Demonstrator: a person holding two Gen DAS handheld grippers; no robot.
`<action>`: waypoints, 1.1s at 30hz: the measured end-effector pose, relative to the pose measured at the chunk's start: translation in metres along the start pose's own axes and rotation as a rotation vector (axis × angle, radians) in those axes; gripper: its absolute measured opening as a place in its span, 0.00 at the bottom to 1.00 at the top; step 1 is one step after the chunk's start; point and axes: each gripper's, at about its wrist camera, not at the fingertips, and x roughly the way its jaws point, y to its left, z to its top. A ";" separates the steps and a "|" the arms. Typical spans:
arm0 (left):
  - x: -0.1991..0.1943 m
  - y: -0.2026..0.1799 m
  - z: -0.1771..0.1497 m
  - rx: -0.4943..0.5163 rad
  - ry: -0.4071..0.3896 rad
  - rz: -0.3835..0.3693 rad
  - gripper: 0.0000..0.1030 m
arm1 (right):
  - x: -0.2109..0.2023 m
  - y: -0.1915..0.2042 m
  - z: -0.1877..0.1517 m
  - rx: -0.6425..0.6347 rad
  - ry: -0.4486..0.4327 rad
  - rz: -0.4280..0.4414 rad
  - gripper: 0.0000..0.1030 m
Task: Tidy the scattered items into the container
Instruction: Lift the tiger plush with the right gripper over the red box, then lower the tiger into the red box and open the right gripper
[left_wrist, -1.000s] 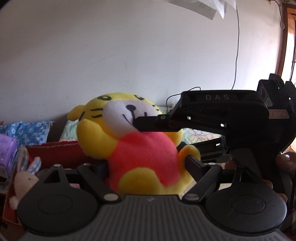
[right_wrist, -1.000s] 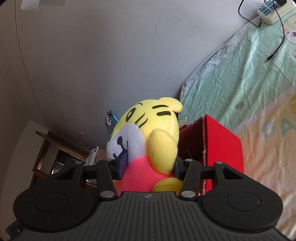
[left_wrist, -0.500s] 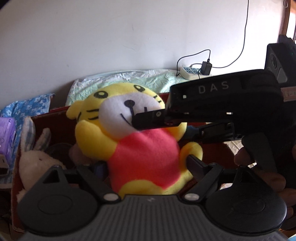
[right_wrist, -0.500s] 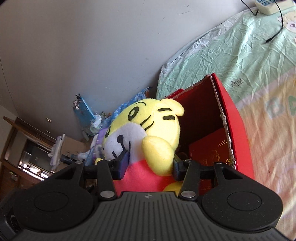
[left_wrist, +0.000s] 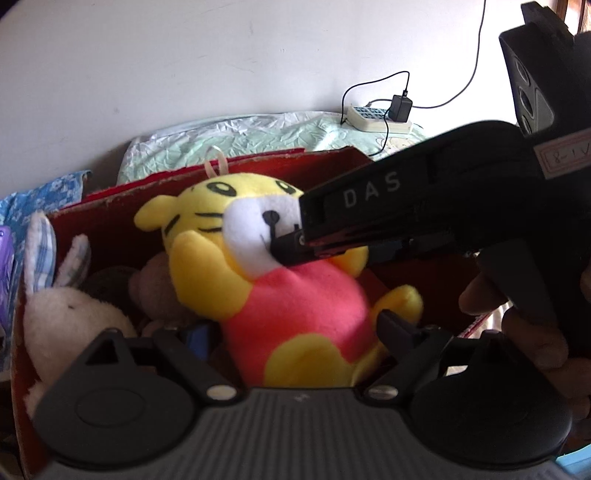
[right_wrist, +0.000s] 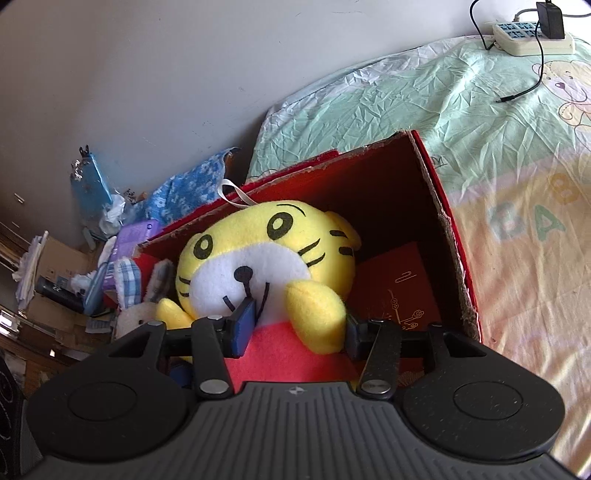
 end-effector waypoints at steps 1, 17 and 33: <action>0.002 0.001 0.001 0.000 0.001 0.008 0.86 | 0.003 0.002 0.000 -0.013 0.007 -0.016 0.50; -0.008 -0.009 0.001 0.058 -0.026 0.075 0.90 | -0.002 0.023 -0.003 -0.147 -0.023 -0.116 0.56; -0.025 -0.018 0.003 -0.025 -0.016 0.232 0.98 | -0.045 0.033 -0.018 -0.195 -0.144 -0.208 0.66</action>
